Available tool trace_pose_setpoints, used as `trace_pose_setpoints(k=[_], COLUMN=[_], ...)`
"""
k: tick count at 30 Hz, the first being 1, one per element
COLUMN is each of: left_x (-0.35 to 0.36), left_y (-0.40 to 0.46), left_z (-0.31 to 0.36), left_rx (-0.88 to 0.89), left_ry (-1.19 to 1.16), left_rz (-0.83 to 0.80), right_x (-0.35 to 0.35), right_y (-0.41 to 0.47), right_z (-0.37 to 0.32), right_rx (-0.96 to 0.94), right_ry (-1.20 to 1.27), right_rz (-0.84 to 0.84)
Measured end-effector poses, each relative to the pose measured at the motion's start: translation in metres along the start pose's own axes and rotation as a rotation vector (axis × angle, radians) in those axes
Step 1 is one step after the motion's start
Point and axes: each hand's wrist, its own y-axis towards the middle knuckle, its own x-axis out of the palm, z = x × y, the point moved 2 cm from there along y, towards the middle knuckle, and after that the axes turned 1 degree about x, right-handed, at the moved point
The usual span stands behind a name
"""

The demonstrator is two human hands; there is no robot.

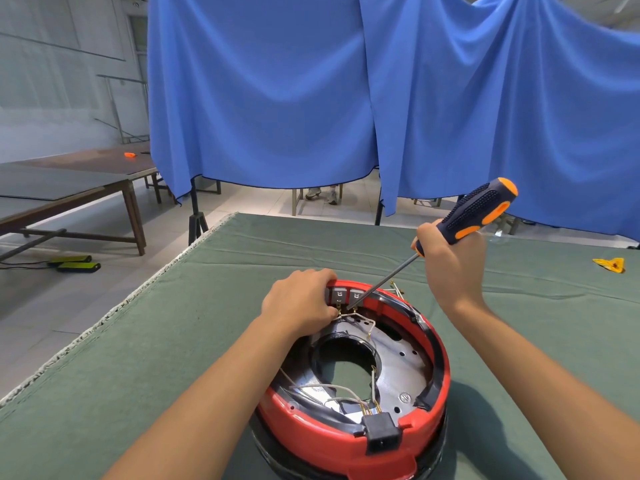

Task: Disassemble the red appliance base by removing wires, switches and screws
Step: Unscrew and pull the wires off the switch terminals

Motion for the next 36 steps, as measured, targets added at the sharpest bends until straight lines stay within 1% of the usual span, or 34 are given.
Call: trace_pose_setpoints(k=[5, 11, 17, 24, 31, 36], left_x=[0.000, 0.001, 0.006, 0.009, 0.003, -0.003], left_y=[0.000, 0.000, 0.003, 0.005, 0.003, 0.006], left_z=[0.001, 0.001, 0.006, 0.008, 0.016, 0.022], left_rx=[-0.004, -0.017, 0.106, 0.118, 0.047, -0.004], left_ry=[0.001, -0.004, 0.037, 0.061, 0.062, 0.068], left_rz=[0.019, 0.003, -0.015, -0.028, -0.038, 0.005], right_x=[-0.002, -0.014, -0.024, -0.030, -0.034, -0.033], right_y=[-0.003, 0.001, -0.001, -0.006, -0.003, -0.004], right_z=[-0.002, -0.003, -0.004, -0.002, 0.005, 0.010], right_rx=[-0.046, -0.058, -0.069, -0.074, -0.009, 0.012], right_ry=[0.030, 0.082, 0.070, 0.050, 0.087, 0.099], right_rz=[0.012, 0.066, 0.090, 0.101, 0.155, 0.185])
